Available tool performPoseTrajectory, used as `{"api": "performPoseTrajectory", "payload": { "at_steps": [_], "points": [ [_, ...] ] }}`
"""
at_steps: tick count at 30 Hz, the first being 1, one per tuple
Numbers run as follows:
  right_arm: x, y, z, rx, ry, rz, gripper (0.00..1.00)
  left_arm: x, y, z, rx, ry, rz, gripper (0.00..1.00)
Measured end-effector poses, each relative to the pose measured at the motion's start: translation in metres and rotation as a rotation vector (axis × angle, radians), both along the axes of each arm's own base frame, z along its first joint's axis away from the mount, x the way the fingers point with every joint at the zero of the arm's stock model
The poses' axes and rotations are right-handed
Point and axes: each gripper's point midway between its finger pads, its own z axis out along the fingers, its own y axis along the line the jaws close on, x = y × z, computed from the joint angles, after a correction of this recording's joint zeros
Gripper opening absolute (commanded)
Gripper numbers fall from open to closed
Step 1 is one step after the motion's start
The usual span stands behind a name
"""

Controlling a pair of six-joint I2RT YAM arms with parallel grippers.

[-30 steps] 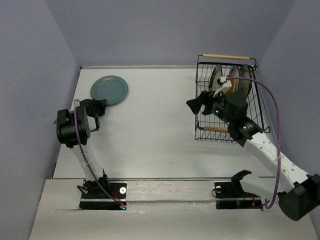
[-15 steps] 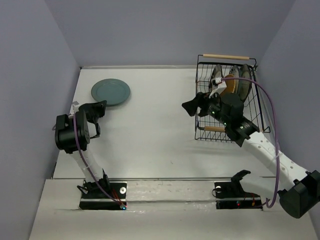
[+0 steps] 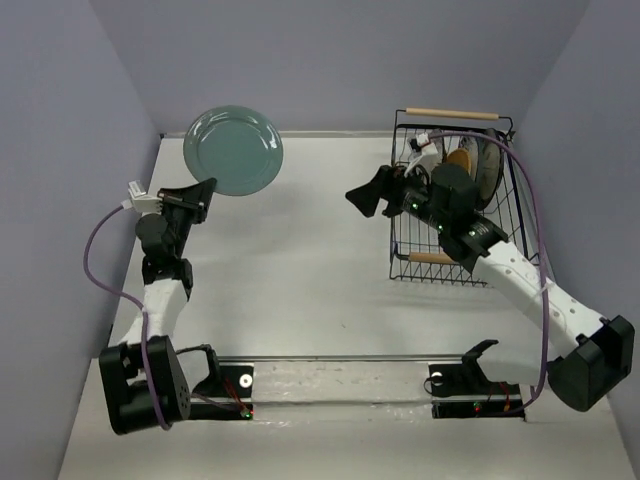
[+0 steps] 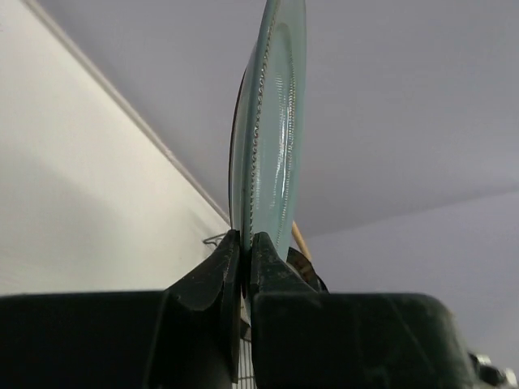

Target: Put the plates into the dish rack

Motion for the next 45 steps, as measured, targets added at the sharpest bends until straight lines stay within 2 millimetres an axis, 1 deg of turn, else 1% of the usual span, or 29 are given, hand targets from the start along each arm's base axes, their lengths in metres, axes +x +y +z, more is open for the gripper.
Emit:
{"api": "performPoseTrajectory", "payload": {
  "at_steps": [1, 3, 4, 5, 6, 10, 12, 14, 16, 21, 25, 27, 28, 29, 30, 31, 32, 34, 35, 36, 37, 39, 40, 41, 43, 44, 45],
  "points": [
    [0.002, 0.003, 0.002, 0.007, 0.006, 0.004, 0.94, -0.009, -0.005, 0.014, 0.015, -0.041, -0.019, 0.06],
    [0.007, 0.009, 0.003, 0.016, 0.026, 0.015, 0.94, -0.024, -0.017, 0.031, 0.035, -0.094, -0.055, 0.06],
    [0.011, 0.014, 0.006, 0.023, 0.033, 0.025, 0.94, -0.033, -0.025, 0.035, 0.041, -0.112, -0.079, 0.06],
    [0.015, 0.02, 0.008, 0.03, 0.04, 0.039, 0.95, -0.043, -0.035, 0.035, 0.044, -0.12, -0.114, 0.06],
    [0.017, 0.021, 0.009, 0.032, 0.041, 0.041, 0.95, -0.051, -0.044, 0.031, 0.045, -0.116, -0.15, 0.06],
    [0.025, 0.035, 0.01, 0.043, 0.063, 0.083, 0.95, -0.073, -0.075, 0.005, 0.034, -0.039, -0.279, 0.06],
    [0.028, 0.041, 0.006, 0.04, 0.078, 0.101, 0.96, -0.081, -0.085, -0.007, 0.03, 0.002, -0.321, 0.06],
    [0.031, 0.043, -0.003, 0.029, 0.099, 0.104, 0.96, -0.09, -0.093, -0.012, 0.03, 0.02, -0.355, 0.06],
    [0.032, 0.044, -0.011, 0.018, 0.119, 0.101, 0.96, -0.098, -0.099, -0.01, 0.033, 0.012, -0.38, 0.06],
    [0.033, 0.041, -0.023, -0.004, 0.14, 0.084, 0.96, -0.114, -0.113, 0.008, 0.042, -0.059, -0.442, 0.06],
    [0.033, 0.038, -0.034, -0.023, 0.159, 0.07, 0.95, -0.12, -0.118, 0.011, 0.047, -0.075, -0.473, 0.06],
    [0.032, 0.038, -0.038, -0.027, 0.167, 0.072, 0.89, -0.122, -0.12, 0.011, 0.048, -0.075, -0.488, 0.06],
    [0.03, 0.038, -0.038, -0.026, 0.17, 0.081, 0.81, -0.123, -0.121, 0.011, 0.049, -0.075, -0.495, 0.06],
    [0.027, 0.04, -0.04, -0.022, 0.179, 0.102, 0.81, -0.124, -0.123, 0.011, 0.049, -0.074, -0.503, 0.06],
    [0.022, 0.044, -0.039, -0.008, 0.179, 0.136, 0.73, -0.125, -0.124, 0.01, 0.051, -0.073, -0.514, 0.06],
    [0.018, 0.047, -0.039, 0.004, 0.183, 0.163, 0.68, -0.126, -0.126, 0.01, 0.053, -0.073, -0.523, 0.06],
    [0.013, 0.051, -0.038, 0.017, 0.185, 0.193, 0.55, -0.127, -0.127, 0.01, 0.057, -0.073, -0.533, 0.06],
    [0.002, 0.057, -0.04, 0.046, 0.2, 0.26, 0.37, -0.128, -0.131, 0.011, 0.065, -0.074, -0.556, 0.06],
    [0.001, 0.057, -0.042, 0.051, 0.204, 0.267, 0.2, -0.128, -0.132, 0.013, 0.067, -0.076, -0.566, 0.09],
    [-0.002, 0.058, -0.044, 0.059, 0.215, 0.281, 0.13, -0.128, -0.132, 0.015, 0.075, -0.085, -0.57, 0.14],
    [-0.004, 0.057, -0.045, 0.08, 0.234, 0.285, 0.07, -0.128, -0.132, 0.017, 0.083, -0.092, -0.567, 0.3],
    [-0.007, 0.053, -0.032, 0.142, 0.255, 0.298, 0.07, -0.123, -0.127, 0.013, 0.086, -0.077, -0.542, 0.54],
    [-0.012, 0.053, -0.025, 0.148, 0.231, 0.31, 0.07, -0.123, -0.128, 0.013, 0.09, -0.078, -0.549, 0.64],
    [-0.018, 0.053, -0.017, 0.147, 0.198, 0.32, 0.07, -0.125, -0.13, 0.017, 0.084, -0.09, -0.558, 0.77],
    [-0.027, 0.051, -0.016, 0.138, 0.184, 0.32, 0.07, -0.129, -0.133, 0.031, 0.096, -0.139, -0.577, 0.86],
    [-0.029, 0.05, -0.017, 0.133, 0.18, 0.314, 0.07, -0.13, -0.134, 0.036, 0.103, -0.153, -0.579, 0.99],
    [-0.029, 0.048, -0.018, 0.132, 0.184, 0.302, 0.07, -0.131, -0.134, 0.04, 0.131, -0.164, -0.581, 0.99]
  ]
}}
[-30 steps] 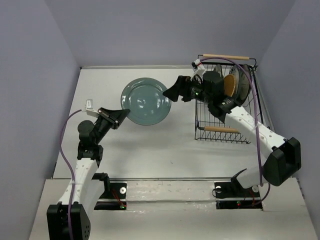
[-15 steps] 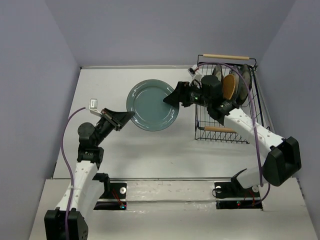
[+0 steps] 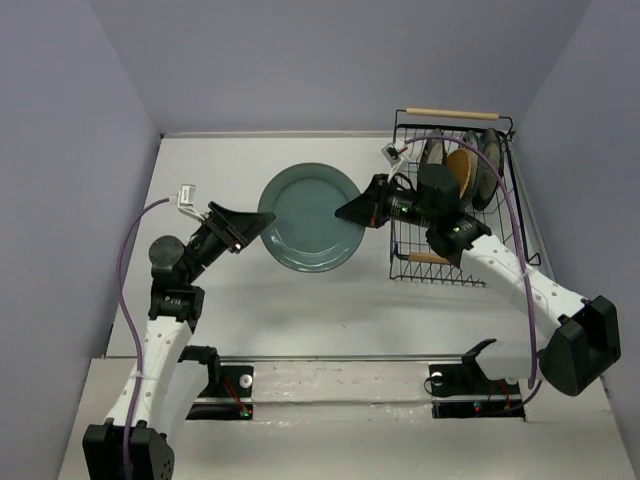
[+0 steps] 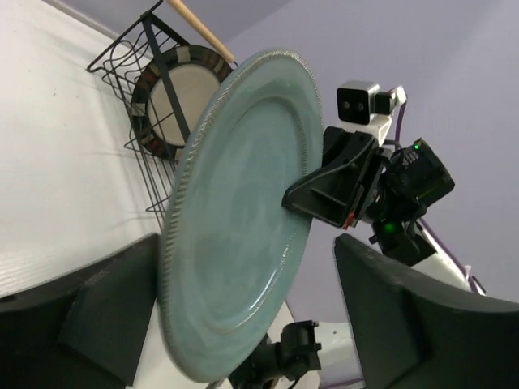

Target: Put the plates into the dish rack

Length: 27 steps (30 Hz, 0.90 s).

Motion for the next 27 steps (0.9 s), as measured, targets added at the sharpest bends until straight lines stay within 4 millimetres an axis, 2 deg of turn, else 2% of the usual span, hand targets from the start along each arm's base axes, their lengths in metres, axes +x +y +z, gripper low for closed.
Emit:
{"api": "performPoseTrajectory", "payload": {
  "at_steps": [4, 7, 9, 11, 16, 19, 21, 23, 27],
  "points": [
    [0.004, -0.009, 0.01, -0.019, -0.033, -0.062, 0.07, 0.003, 0.003, 0.022, 0.128, -0.064, 0.038, 0.99],
    [0.017, -0.021, 0.024, -0.077, -0.08, -0.148, 0.07, 0.008, 0.016, 0.042, 0.282, -0.133, 0.127, 0.99],
    [0.037, -0.042, 0.043, -0.133, -0.13, -0.277, 0.07, 0.004, 0.026, 0.053, 0.378, -0.185, 0.184, 0.99],
    [0.055, -0.064, 0.059, -0.18, -0.176, -0.401, 0.07, 0.0, 0.032, 0.055, 0.438, -0.217, 0.219, 0.99],
    [0.096, -0.135, 0.098, -0.36, -0.313, -0.763, 0.07, -0.015, 0.039, 0.023, 0.555, -0.232, 0.236, 0.99],
    [0.113, -0.175, 0.11, -0.486, -0.365, -0.946, 0.07, -0.015, 0.04, -0.014, 0.605, -0.178, 0.216, 0.99],
    [0.126, -0.2, 0.109, -0.572, -0.371, -1.033, 0.07, -0.016, 0.038, -0.029, 0.627, -0.144, 0.191, 0.99],
    [0.139, -0.218, 0.099, -0.665, -0.359, -1.089, 0.07, -0.017, 0.036, -0.034, 0.639, -0.14, 0.178, 0.99],
    [0.16, -0.235, 0.073, -0.808, -0.325, -1.118, 0.07, -0.02, 0.031, -0.034, 0.643, -0.155, 0.158, 0.99]
  ]
}}
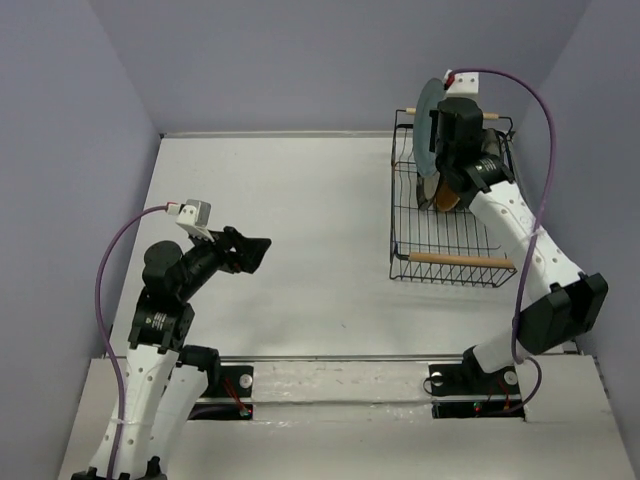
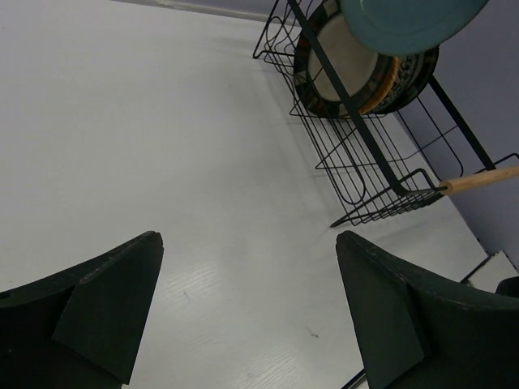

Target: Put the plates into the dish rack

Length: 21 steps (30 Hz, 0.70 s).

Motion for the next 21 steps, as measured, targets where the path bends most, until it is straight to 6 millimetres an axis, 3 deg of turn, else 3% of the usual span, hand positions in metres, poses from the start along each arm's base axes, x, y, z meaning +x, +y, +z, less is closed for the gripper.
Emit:
{"api": "performPoseTrajectory", "payload": {
  "at_steps": [8, 21],
  "points": [
    [0.029, -0.001, -0.067, -0.09, 0.165, -0.021, 0.07, -0.002, -0.003, 0.002, 0.001, -0.01, -0.013, 0.99],
    [0.052, -0.013, -0.102, -0.1, 0.212, -0.065, 0.07, 0.0, -0.003, -0.001, 0.004, 0.002, -0.01, 0.99]
  ]
}}
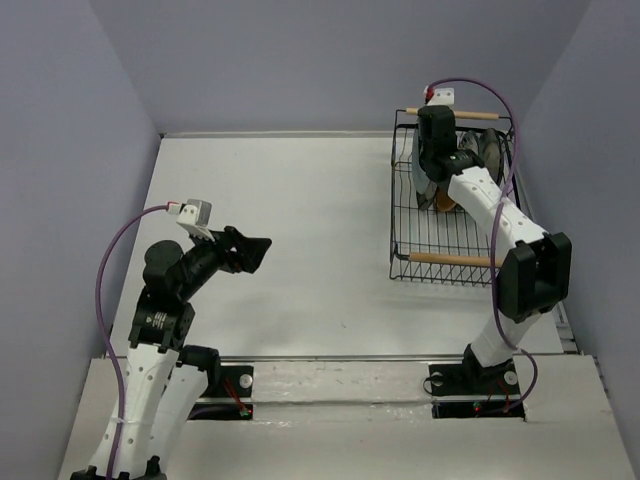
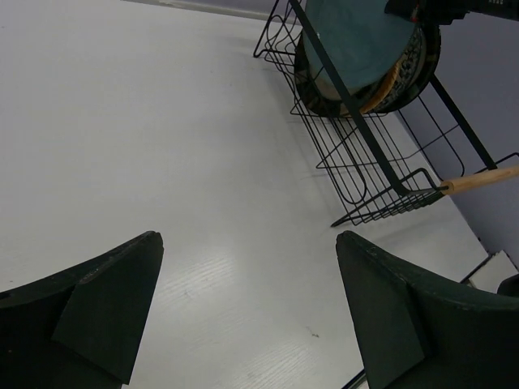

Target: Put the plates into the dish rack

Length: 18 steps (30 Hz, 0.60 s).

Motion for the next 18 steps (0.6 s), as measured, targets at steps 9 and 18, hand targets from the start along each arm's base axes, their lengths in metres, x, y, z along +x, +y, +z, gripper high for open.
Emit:
{"api": "performPoseTrajectory", "payload": {
  "at_steps": [9, 18],
  "points": [
    [0.007, -0.002, -0.03, 0.034, 0.035, -0.03, 0.07, 0.002, -0.001, -0.004, 0.003, 0.015, -0.002, 0.99],
    [0.006, 0.004, -0.056, 0.076, 0.072, -0.026, 0.07, 0.003, -0.001, -0.005, 0.004, 0.021, -0.002, 0.99]
  ]
}}
